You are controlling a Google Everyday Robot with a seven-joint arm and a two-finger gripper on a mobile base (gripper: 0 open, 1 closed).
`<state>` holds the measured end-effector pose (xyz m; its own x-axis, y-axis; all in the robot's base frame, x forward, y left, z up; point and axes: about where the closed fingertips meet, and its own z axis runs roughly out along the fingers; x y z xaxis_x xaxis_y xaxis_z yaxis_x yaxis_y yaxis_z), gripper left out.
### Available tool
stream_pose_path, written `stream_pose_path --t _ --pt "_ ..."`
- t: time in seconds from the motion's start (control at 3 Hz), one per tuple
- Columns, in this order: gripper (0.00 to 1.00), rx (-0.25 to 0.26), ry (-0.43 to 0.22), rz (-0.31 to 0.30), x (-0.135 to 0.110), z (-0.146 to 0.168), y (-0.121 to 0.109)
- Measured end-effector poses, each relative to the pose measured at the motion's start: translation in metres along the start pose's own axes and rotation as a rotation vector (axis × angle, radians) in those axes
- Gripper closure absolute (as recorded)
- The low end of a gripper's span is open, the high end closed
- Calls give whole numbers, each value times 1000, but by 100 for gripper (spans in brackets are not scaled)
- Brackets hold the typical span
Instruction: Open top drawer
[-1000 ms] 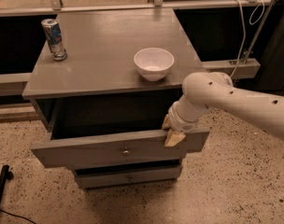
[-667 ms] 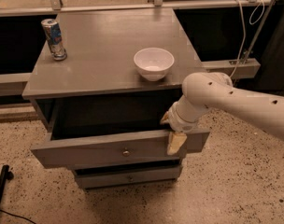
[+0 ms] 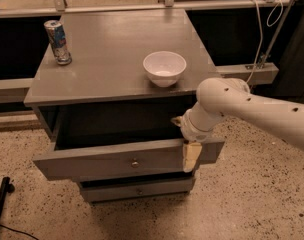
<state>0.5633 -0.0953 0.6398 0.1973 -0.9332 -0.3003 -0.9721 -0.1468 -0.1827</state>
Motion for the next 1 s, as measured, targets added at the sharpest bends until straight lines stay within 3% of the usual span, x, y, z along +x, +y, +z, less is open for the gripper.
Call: stream_pose_path --t 0.33,0.67,1.0 --pt "0 -54 -54 -12 0 8 15" --pt "27 -176 -68 -90 -17 8 58" --pt "39 -227 -49 -126 -23 4 70"
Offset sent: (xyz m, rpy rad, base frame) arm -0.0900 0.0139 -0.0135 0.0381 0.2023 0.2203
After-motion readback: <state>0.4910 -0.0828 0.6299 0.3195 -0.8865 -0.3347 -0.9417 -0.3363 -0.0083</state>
